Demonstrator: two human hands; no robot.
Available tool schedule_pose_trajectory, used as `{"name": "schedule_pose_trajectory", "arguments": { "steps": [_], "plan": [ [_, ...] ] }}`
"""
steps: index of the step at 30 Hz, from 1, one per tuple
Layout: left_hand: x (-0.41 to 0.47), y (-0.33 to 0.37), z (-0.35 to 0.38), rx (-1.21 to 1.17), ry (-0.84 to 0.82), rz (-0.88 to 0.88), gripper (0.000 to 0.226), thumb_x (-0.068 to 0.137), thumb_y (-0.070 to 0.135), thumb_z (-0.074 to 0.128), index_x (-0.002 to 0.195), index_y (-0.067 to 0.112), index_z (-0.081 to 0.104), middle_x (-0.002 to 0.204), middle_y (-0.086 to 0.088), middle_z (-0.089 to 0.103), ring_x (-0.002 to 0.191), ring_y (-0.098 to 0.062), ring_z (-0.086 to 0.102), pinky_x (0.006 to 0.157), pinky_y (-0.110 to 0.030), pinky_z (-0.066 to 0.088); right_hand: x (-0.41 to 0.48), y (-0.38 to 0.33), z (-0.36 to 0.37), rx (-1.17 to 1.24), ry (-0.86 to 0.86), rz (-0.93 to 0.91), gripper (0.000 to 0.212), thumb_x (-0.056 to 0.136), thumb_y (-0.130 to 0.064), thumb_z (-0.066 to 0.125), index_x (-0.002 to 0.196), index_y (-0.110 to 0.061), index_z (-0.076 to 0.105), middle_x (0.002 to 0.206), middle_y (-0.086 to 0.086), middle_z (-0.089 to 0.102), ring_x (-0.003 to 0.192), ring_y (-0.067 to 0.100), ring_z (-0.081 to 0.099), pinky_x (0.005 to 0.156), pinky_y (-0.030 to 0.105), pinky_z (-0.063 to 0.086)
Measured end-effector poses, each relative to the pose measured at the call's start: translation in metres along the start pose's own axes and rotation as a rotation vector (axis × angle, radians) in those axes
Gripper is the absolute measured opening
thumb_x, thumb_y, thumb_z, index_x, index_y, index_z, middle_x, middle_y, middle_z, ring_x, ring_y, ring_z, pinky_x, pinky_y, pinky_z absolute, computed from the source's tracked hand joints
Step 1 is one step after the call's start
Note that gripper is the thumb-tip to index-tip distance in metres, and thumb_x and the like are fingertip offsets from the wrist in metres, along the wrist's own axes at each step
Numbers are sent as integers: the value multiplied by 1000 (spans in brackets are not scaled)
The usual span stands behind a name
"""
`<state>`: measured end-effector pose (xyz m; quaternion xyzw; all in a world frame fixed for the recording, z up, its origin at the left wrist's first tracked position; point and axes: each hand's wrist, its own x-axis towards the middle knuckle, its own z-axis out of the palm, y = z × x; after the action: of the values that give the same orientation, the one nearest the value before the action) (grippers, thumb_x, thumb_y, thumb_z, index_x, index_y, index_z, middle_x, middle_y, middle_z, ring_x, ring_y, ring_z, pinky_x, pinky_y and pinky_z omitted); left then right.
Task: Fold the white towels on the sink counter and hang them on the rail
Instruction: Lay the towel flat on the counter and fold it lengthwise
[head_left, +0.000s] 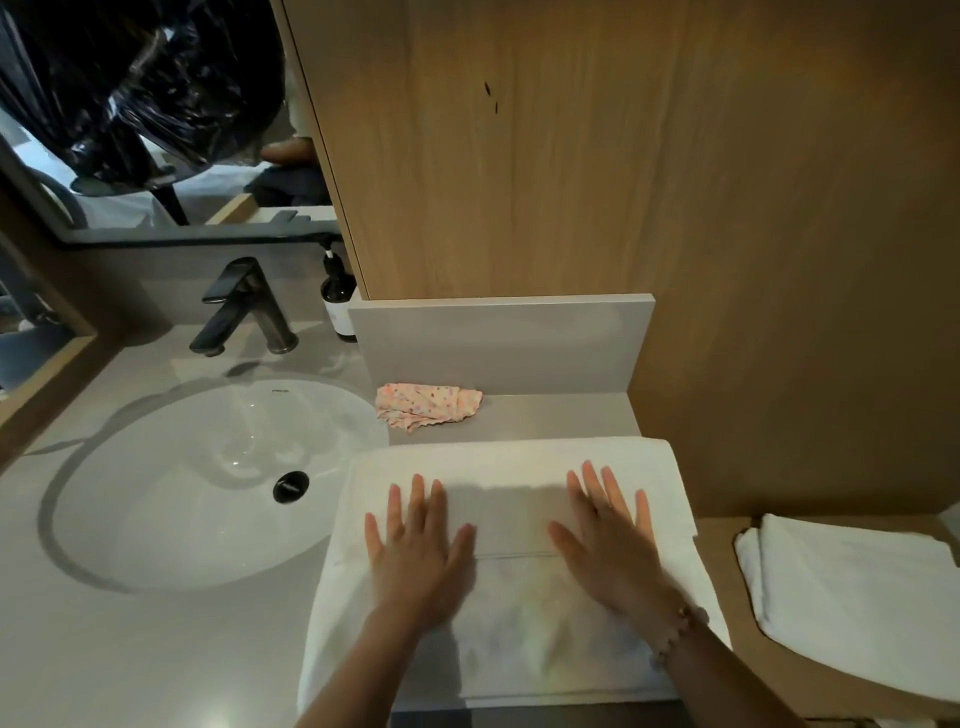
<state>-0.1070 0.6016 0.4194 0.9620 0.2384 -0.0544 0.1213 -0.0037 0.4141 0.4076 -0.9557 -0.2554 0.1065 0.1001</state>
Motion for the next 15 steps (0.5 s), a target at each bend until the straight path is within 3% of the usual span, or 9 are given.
{"name": "schedule_pose_trajectory", "arguments": {
  "steps": [4,7,10,13,15],
  "plan": [
    [24,-10,-1,32,19,71,107,61,80,-22,150,25,-1,159,2,-10,145,-24,-15,115,-49,-7,16,3,-8,10,-2,-1,118,51,-82,-33,151,-27,-3,158,-5,-15,145,16,-16,114,42,-14],
    [35,-10,-2,24,17,78,115,54,81,-30,150,26,0,159,2,-9,145,-25,-13,115,-49,-6,25,0,-13,7,-6,-7,86,78,-69,-1,152,-25,0,159,-3,-11,146,18,-13,115,43,-10],
    [45,-8,-6,24,-15,69,119,51,85,-24,150,25,0,159,1,-9,145,-25,-14,115,-50,-6,34,-1,-18,-14,2,1,71,93,-60,15,152,-23,4,159,-1,-7,147,19,-8,116,45,-5],
    [55,-7,-12,9,-82,49,119,52,89,-19,151,25,-2,158,-1,-12,145,-26,-15,114,-50,-6,39,-2,-18,-43,-3,-3,68,96,-56,20,152,-22,2,159,0,-8,147,20,-8,116,46,-4],
    [57,-6,-13,26,-114,38,93,77,80,1,151,24,-3,158,-2,-13,145,-26,-16,114,-50,-7,40,-2,-19,-55,-7,-12,68,96,-56,19,152,-22,2,159,1,-8,147,21,-8,116,46,-4]
  ]
}}
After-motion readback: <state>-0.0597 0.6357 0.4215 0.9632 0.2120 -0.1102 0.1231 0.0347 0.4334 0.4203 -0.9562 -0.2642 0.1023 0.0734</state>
